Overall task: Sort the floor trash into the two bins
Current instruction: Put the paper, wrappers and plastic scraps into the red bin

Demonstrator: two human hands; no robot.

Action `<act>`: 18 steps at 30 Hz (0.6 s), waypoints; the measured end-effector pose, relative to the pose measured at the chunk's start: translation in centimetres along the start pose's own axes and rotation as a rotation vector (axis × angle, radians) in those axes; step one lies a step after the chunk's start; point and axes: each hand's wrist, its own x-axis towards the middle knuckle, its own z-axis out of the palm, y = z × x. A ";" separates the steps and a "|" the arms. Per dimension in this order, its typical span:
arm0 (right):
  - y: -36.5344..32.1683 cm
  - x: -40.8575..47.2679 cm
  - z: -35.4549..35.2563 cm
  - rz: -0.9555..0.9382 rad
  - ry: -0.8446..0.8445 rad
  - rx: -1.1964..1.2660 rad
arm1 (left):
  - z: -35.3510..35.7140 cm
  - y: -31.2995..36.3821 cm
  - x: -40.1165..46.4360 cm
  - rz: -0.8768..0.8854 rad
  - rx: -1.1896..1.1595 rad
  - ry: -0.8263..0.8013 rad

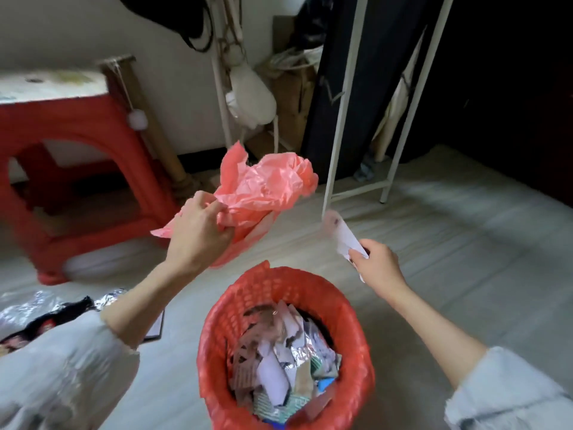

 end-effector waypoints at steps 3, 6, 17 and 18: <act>-3.7 -3.5 -3.0 -0.055 0.092 0.014 | -4.3 3.1 -2.3 0.000 -0.021 -0.050; -6.2 -6.4 -5.3 -0.105 0.200 0.042 | -6.7 5.5 -5.6 0.006 0.047 -0.173; -4.1 -11.7 -2.7 -0.137 -0.068 -0.198 | -1.8 7.4 -14.4 0.366 0.410 -0.710; -3.1 -11.5 -2.0 -0.130 -0.132 -0.230 | -0.9 7.2 -14.9 0.373 0.405 -0.727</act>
